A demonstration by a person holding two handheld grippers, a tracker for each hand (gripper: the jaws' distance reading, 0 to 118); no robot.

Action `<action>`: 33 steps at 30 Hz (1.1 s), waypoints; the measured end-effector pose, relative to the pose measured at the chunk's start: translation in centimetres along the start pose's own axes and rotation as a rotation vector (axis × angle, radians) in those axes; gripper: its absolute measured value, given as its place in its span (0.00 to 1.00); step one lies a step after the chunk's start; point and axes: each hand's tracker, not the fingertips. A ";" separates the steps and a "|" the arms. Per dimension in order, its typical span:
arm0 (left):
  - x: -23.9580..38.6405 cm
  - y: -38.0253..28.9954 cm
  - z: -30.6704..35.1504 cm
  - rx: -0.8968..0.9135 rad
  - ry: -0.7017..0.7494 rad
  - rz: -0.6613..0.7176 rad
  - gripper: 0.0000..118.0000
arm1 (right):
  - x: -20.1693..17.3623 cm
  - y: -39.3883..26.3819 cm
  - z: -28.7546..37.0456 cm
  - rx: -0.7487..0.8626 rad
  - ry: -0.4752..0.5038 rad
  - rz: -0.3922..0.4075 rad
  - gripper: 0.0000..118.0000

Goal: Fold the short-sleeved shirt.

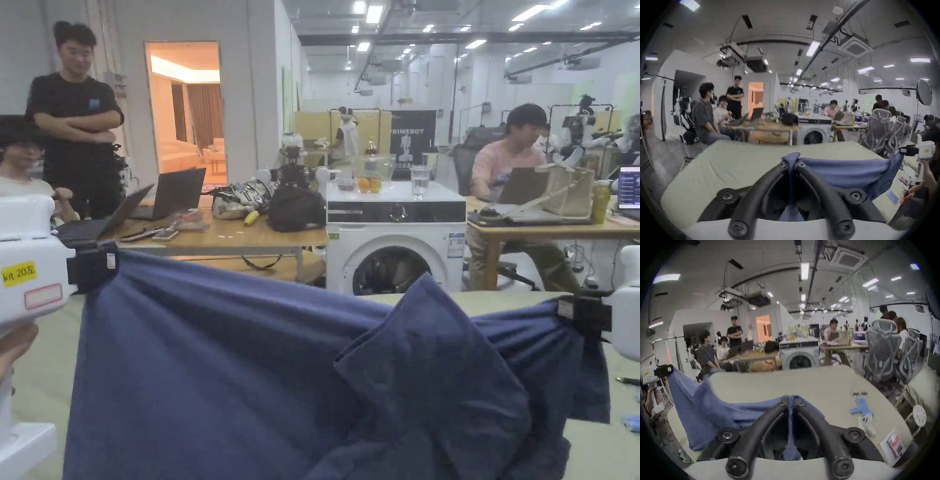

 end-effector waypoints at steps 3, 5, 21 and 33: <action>-0.2 2.7 1.9 0.058 0.039 -0.012 0.00 | -0.8 4.0 0.6 0.044 0.014 -0.008 0.00; -0.2 4.1 2.5 0.072 0.046 0.001 0.00 | -1.2 6.0 0.2 0.049 0.030 -0.025 0.00; -1.7 11.8 -1.2 0.182 0.149 0.024 0.00 | -7.4 18.4 -2.7 0.171 -0.012 0.130 0.00; -1.4 14.2 -4.8 0.206 0.156 -0.030 0.00 | -7.6 23.6 -5.1 0.240 -0.039 0.089 0.00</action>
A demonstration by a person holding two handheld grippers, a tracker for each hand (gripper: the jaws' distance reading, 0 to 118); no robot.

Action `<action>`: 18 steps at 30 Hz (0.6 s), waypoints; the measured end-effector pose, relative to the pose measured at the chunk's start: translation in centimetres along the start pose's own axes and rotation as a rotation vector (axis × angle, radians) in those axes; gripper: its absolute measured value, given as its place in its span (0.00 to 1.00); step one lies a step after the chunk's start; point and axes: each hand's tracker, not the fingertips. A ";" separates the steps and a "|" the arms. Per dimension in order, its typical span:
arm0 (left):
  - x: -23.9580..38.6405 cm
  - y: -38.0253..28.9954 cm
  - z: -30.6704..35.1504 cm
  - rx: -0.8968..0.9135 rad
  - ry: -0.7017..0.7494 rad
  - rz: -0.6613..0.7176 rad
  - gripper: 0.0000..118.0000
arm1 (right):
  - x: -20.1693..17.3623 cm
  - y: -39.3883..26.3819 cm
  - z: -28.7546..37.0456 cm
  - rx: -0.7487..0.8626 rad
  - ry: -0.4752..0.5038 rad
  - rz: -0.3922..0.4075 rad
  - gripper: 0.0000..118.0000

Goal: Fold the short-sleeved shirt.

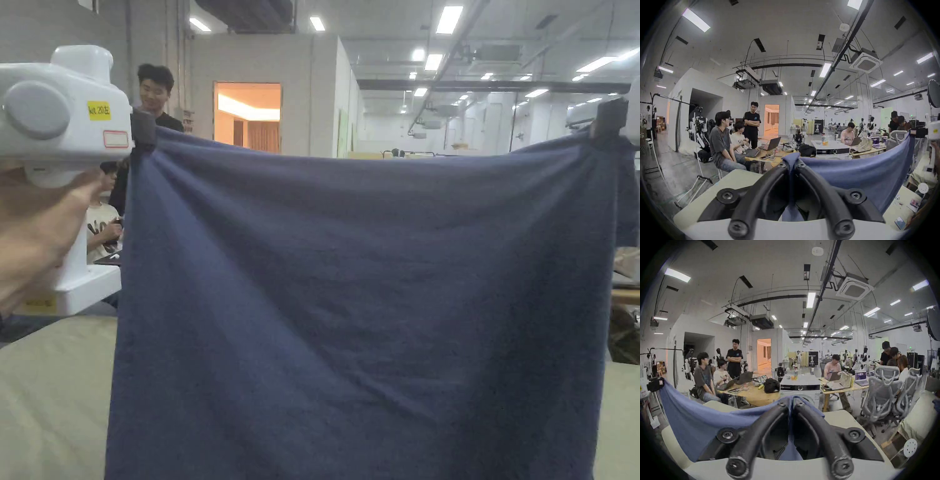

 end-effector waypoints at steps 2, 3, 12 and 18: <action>0.3 1.0 -0.5 0.016 0.000 -0.006 0.00 | -0.2 1.2 -0.2 0.019 -0.015 0.023 0.00; 0.5 1.5 -0.8 0.024 -0.003 -0.005 0.00 | -0.5 2.0 -0.1 0.036 -0.023 0.027 0.00; 1.1 0.0 -3.8 0.006 -0.003 0.014 0.00 | -0.5 1.7 -2.2 0.022 -0.033 0.012 0.00; 1.2 -8.0 -5.3 -0.139 -0.036 0.057 0.00 | -0.4 -5.8 -2.8 -0.071 0.045 -0.051 0.00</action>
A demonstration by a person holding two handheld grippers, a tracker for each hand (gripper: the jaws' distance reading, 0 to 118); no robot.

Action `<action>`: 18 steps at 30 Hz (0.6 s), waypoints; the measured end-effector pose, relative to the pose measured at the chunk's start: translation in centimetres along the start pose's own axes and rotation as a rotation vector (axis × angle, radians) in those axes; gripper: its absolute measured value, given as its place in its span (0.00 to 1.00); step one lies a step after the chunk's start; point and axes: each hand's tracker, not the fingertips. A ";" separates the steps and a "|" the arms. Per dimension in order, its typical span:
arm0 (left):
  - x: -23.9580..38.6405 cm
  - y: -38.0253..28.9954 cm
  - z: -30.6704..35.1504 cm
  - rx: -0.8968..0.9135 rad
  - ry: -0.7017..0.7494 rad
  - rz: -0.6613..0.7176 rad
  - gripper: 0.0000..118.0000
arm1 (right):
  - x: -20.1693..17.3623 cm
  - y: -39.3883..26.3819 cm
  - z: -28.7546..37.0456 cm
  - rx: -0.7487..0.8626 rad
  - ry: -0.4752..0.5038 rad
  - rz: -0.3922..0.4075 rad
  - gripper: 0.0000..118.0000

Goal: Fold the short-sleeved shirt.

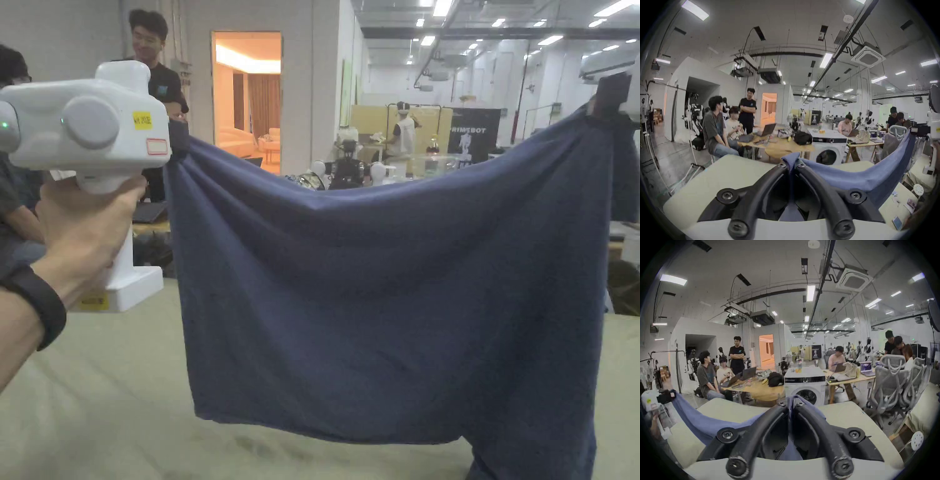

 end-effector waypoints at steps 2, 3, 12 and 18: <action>0.0 -2.5 0.2 -0.048 -0.020 0.003 0.00 | 0.0 -1.9 0.6 -0.019 0.006 0.008 0.00; -0.1 -3.7 0.7 -0.055 -0.031 0.004 0.00 | 0.2 -2.9 1.1 -0.034 0.021 -0.001 0.00; -1.2 -13.9 11.6 -0.209 -0.161 0.025 0.00 | 1.9 -14.5 11.1 -0.180 0.154 0.021 0.00; -2.1 -23.5 20.6 -0.346 -0.256 0.150 0.00 | 2.0 -26.7 19.0 -0.376 0.223 -0.011 0.00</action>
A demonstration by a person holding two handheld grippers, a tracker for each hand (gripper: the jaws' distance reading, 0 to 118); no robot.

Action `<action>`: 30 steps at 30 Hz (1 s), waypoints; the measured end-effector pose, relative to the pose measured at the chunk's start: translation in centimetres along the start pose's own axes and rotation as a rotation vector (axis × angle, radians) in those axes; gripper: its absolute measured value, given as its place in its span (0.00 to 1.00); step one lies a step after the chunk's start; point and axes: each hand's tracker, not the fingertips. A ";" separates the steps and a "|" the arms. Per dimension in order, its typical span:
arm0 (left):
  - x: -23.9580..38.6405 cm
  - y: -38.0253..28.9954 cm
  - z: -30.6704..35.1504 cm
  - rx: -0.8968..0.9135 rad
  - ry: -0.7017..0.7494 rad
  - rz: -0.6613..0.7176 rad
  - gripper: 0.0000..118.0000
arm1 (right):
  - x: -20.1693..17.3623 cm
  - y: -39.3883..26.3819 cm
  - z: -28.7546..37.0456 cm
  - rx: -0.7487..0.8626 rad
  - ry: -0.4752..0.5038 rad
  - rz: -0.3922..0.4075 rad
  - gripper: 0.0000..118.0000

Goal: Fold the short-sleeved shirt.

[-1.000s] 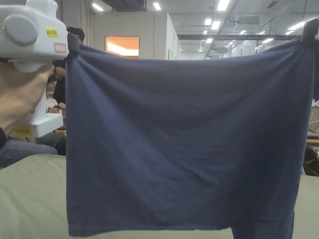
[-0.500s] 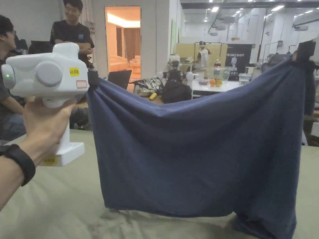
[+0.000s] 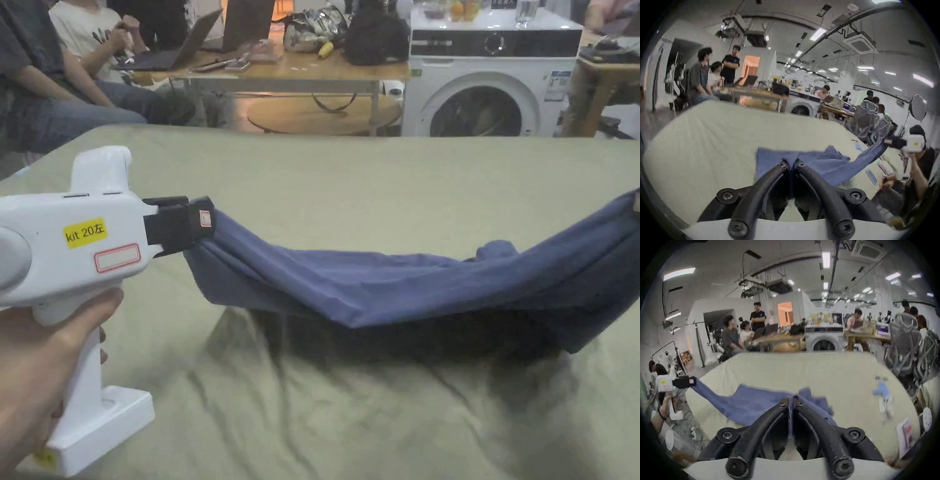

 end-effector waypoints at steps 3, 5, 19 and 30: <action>-1.1 -5.4 1.2 -0.089 0.032 0.031 0.00 | 0.3 -6.4 0.6 -0.093 -0.019 -0.038 0.00; -2.2 -8.2 1.1 -0.149 0.055 0.046 0.00 | 0.8 -9.6 0.6 -0.151 -0.013 -0.077 0.00; -3.4 -11.4 1.4 -0.156 0.077 0.039 0.84 | 2.9 -12.9 2.8 -0.086 -0.094 -0.149 0.69; 3.5 -3.8 2.8 0.166 0.084 -0.163 0.84 | -1.1 -7.4 4.4 0.164 -0.103 -0.025 0.69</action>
